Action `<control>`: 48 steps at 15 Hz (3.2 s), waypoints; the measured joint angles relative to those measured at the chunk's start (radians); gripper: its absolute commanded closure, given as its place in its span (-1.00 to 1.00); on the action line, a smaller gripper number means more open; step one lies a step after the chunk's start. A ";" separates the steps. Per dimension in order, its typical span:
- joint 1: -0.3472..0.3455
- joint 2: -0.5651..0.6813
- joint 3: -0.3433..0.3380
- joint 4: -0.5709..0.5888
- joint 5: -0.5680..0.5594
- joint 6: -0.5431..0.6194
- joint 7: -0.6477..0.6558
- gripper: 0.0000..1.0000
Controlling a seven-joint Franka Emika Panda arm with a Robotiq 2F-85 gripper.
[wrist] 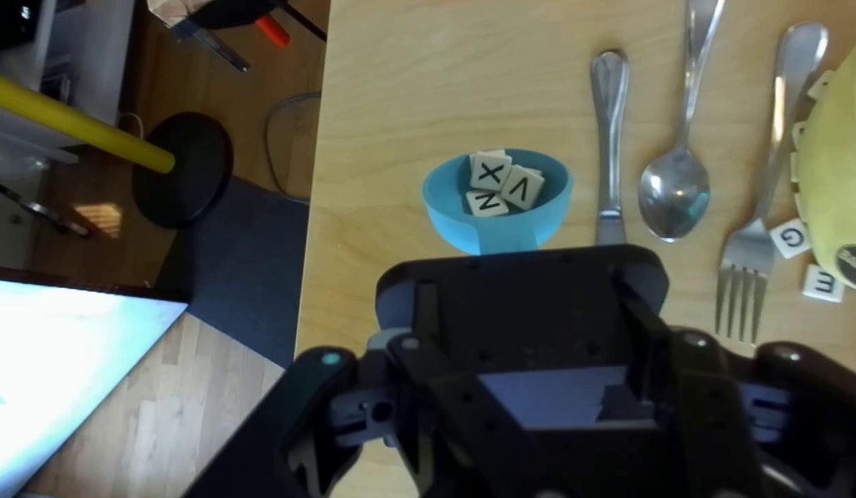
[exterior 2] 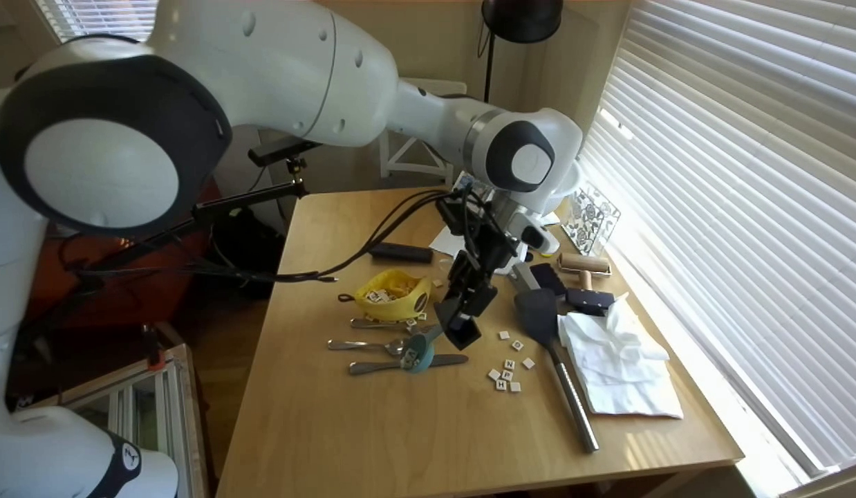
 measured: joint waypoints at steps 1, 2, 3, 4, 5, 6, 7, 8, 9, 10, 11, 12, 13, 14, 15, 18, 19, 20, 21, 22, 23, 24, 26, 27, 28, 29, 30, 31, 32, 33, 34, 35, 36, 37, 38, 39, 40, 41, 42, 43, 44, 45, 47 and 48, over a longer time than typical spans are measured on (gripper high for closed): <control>-0.002 -0.010 -0.005 -0.038 -0.001 0.000 -0.001 0.29; -0.008 -0.024 -0.009 -0.083 -0.001 -0.001 -0.004 0.29; -0.017 -0.042 -0.011 -0.131 0.000 -0.001 -0.013 0.29; -0.027 -0.064 -0.011 -0.182 0.002 -0.001 -0.026 0.29; -0.036 -0.088 -0.011 -0.231 0.004 -0.001 -0.042 0.29; -0.045 -0.114 -0.011 -0.279 0.007 -0.001 -0.057 0.29; -0.051 -0.142 -0.011 -0.324 0.012 0.000 -0.069 0.29; -0.054 -0.172 -0.010 -0.366 0.020 0.004 -0.080 0.29; -0.056 -0.204 -0.007 -0.406 0.032 0.011 -0.091 0.29; -0.056 -0.236 -0.001 -0.441 0.049 0.020 -0.102 0.29; -0.056 -0.267 0.009 -0.472 0.071 0.030 -0.112 0.29; -0.056 -0.296 0.021 -0.497 0.099 0.037 -0.124 0.29; -0.054 -0.323 0.036 -0.517 0.124 0.047 -0.136 0.29; -0.050 -0.347 0.053 -0.532 0.145 0.058 -0.146 0.29; -0.043 -0.365 0.070 -0.539 0.160 0.069 -0.154 0.29; -0.010 -0.392 0.119 -0.533 0.176 0.116 -0.157 0.29; 0.003 -0.393 0.133 -0.522 0.179 0.132 -0.157 0.29; 0.016 -0.391 0.145 -0.506 0.181 0.146 -0.156 0.29; 0.028 -0.387 0.155 -0.485 0.182 0.154 -0.154 0.29; 0.038 -0.381 0.163 -0.459 0.182 0.157 -0.151 0.29; 0.048 -0.373 0.168 -0.429 0.182 0.162 -0.149 0.29; 0.055 -0.364 0.169 -0.393 0.181 0.166 -0.147 -0.21; 0.059 -0.358 0.169 -0.377 0.181 0.166 -0.147 -0.21; 0.058 -0.358 0.167 -0.383 0.181 0.166 -0.147 -0.21; 0.058 -0.358 0.166 -0.388 0.181 0.166 -0.148 -0.21; 0.058 -0.358 0.166 -0.391 0.181 0.166 -0.148 0.29; 0.058 -0.357 0.165 -0.391 0.181 0.166 -0.148 0.29; 0.058 -0.357 0.163 -0.392 0.180 0.177 -0.148 0.29; 0.058 -0.353 0.161 -0.392 0.180 0.205 -0.149 0.29; 0.057 -0.346 0.161 -0.391 0.180 0.245 -0.152 0.29; 0.057 -0.336 0.161 -0.389 0.180 0.290 -0.154 0.29; 0.058 -0.323 0.163 -0.383 0.180 0.335 -0.156 0.29; 0.058 -0.309 0.165 -0.371 0.181 0.368 -0.159 0.29; 0.059 -0.293 0.169 -0.353 0.181 0.388 -0.161 0.29; 0.059 -0.278 0.172 -0.329 0.181 0.398 -0.161 0.29; 0.060 -0.264 0.176 -0.303 0.181 0.403 -0.161 0.29; 0.061 -0.251 0.178 -0.274 0.181 0.404 -0.161 0.29; 0.062 -0.241 0.179 -0.246 0.182 0.404 -0.161 0.29; 0.062 -0.232 0.181 -0.216 0.182 0.404 -0.161 0.29; 0.062 -0.223 0.181 -0.187 0.185 0.404 -0.161 0.29; 0.062 -0.215 0.181 -0.160 0.189 0.404 -0.161 0.29; 0.061 -0.206 0.180 -0.132 0.194 0.403 -0.160 0.29; 0.058 -0.183 0.178 -0.080 0.200 0.403 -0.160 0.29; 0.056 -0.170 0.176 -0.055 0.203 0.403 -0.160 0.29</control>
